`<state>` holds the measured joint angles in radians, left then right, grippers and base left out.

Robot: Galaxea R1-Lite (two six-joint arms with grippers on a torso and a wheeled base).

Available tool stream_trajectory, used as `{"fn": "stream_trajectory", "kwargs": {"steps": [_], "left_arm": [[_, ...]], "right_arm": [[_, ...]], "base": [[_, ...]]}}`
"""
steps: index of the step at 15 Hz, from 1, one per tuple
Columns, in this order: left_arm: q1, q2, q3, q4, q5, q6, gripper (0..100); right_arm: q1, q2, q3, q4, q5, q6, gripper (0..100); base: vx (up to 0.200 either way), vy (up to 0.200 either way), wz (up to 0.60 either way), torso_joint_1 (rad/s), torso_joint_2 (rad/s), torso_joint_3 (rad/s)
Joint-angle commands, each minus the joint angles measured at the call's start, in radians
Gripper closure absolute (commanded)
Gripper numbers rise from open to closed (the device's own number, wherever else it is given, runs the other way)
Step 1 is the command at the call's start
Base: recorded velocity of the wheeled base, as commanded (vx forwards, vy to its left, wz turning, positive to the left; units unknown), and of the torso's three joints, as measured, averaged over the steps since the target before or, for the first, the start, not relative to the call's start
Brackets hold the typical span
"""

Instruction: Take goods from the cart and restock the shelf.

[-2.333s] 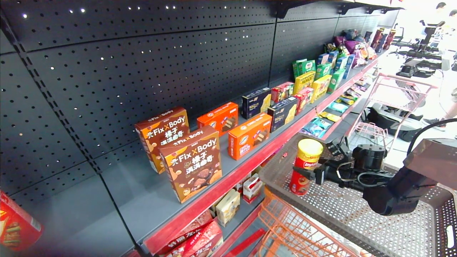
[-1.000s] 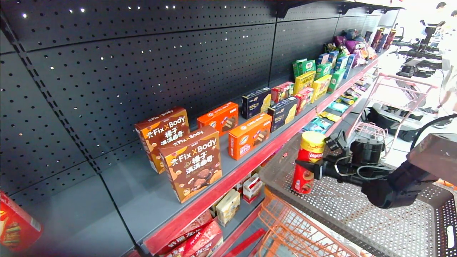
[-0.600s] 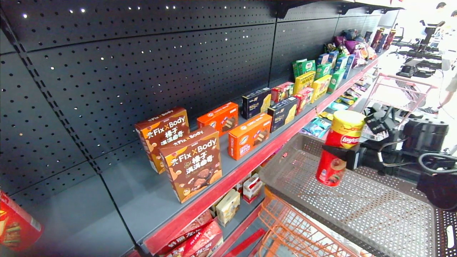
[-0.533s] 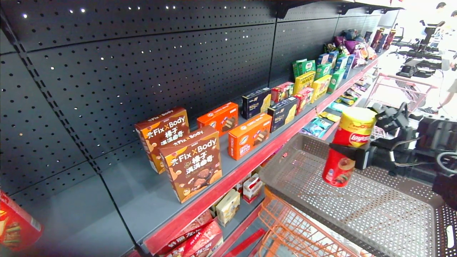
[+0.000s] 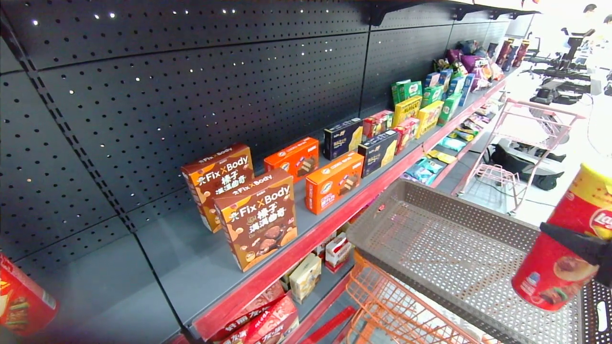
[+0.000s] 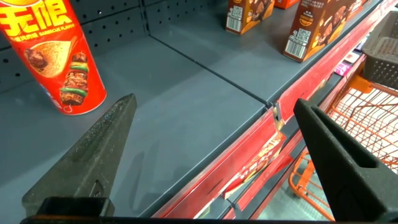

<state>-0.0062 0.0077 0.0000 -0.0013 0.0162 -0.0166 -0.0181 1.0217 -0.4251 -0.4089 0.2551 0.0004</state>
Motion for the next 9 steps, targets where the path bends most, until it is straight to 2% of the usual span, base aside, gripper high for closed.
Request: {"fn": "stream_trajectory", "kwargs": {"steps": [1, 3, 7, 9], "left_arm": [[0.000, 0.002, 0.000, 0.000, -0.001, 0.000, 0], [0.000, 0.002, 0.000, 0.000, 0.001, 0.000, 0], [0.000, 0.000, 0.000, 0.000, 0.001, 0.000, 0], [0.000, 0.002, 0.000, 0.000, 0.001, 0.000, 0]], "right_arm": [[-0.003, -0.196, 0.023, 0.091, -0.085, 0.003, 100], [-0.013, -0.207, 0.020, 0.133, -0.198, 0.001, 100], [0.001, -0.213, 0.029, 0.137, -0.220, -0.048, 100], [0.018, -0.219, 0.035, 0.137, -0.220, -0.046, 100]], "base": [[0.000, 0.000, 0.00, 0.000, 0.00, 0.000], [0.000, 0.000, 0.00, 0.000, 0.00, 0.000], [0.000, 0.000, 0.00, 0.000, 0.00, 0.000], [0.000, 0.000, 0.60, 0.002, 0.00, 0.002]]}}
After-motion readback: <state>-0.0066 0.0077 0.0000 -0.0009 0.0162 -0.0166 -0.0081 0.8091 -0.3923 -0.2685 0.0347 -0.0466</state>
